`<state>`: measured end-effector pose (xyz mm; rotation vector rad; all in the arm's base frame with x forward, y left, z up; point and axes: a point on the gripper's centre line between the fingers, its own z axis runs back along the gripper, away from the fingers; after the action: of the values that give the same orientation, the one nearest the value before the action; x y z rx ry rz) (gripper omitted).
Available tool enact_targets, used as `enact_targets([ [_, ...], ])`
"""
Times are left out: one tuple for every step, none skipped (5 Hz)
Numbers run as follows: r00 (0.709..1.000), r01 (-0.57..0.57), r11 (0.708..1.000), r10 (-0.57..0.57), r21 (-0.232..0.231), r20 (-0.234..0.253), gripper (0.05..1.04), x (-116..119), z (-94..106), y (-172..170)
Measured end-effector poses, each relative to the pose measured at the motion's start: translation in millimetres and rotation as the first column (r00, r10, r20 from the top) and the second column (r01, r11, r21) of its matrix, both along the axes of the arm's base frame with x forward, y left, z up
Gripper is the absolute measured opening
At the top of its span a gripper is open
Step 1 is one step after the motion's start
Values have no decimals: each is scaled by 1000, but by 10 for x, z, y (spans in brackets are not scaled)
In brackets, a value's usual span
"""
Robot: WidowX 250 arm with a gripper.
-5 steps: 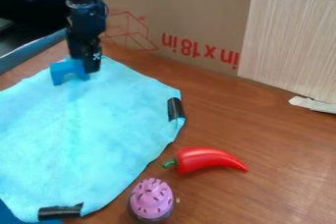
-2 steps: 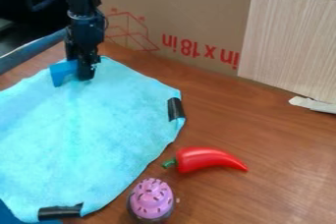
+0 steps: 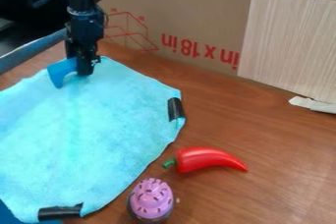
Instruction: Put the blue object on the top middle of the table
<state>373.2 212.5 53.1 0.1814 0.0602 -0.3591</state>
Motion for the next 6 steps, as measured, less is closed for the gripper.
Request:
enact_targets([
  [1000, -13, 1000, 13, -9, -6, 594, 1, -2, -44],
  [1000, -14, 1000, 14, 0, 12, 593, 126, 117, -155],
  [1000, 17, 998, -18, 53, 17, 594, 250, 135, -345],
  [992, 118, 989, -122, 94, 37, 593, 412, 79, -687],
  [979, 190, 977, -196, 97, 56, 593, 506, 107, -865],
  [950, 282, 950, -297, 134, 102, 594, 624, 268, -1145],
])
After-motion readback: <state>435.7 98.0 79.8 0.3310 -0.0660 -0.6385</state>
